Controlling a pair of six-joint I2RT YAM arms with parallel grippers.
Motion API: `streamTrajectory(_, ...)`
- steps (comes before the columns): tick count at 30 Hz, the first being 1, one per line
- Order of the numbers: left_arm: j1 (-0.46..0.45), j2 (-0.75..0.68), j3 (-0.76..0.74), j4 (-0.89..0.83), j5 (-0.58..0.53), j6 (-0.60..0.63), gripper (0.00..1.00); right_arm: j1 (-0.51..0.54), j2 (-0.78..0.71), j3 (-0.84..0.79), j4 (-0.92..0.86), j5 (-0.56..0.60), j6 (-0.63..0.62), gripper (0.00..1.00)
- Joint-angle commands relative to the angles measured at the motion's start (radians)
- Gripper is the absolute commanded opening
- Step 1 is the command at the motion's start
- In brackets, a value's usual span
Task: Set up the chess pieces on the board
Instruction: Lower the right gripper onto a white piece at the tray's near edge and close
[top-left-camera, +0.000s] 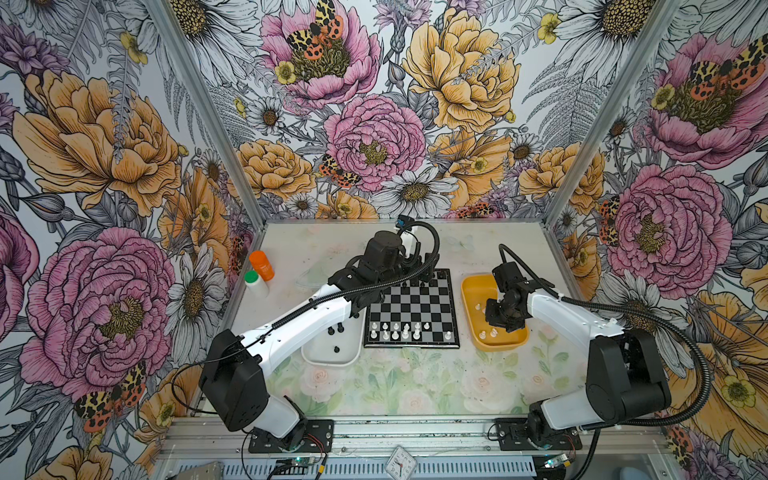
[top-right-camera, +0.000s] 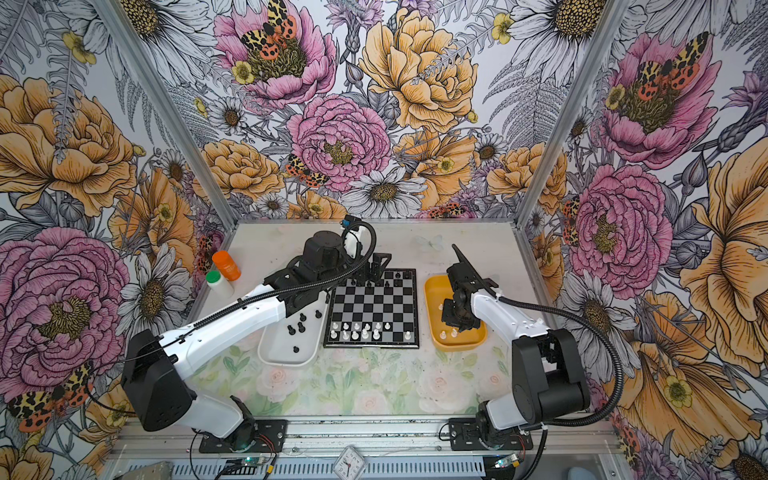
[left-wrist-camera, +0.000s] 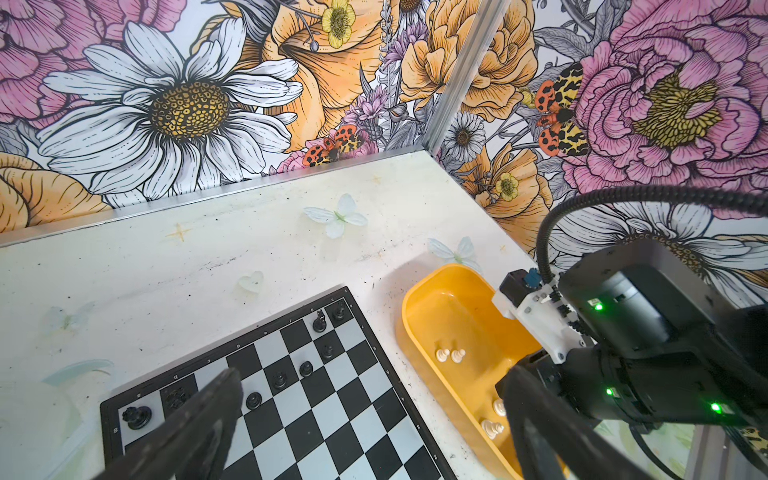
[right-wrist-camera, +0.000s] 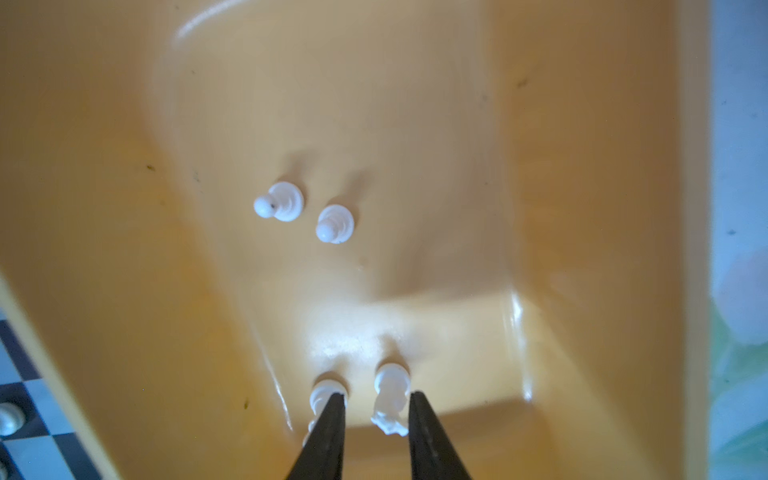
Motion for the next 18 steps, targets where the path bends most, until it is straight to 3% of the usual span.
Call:
streamTrajectory(1,0.011,-0.016,-0.016,0.014,0.015,-0.009,0.99,-0.004,-0.033,-0.017,-0.008,0.005,0.006,0.29)
streamTrajectory(18,0.010,-0.026,-0.012,-0.006,0.009,-0.007,0.99,-0.003,0.022,-0.026,0.008,0.018,-0.023,0.25)
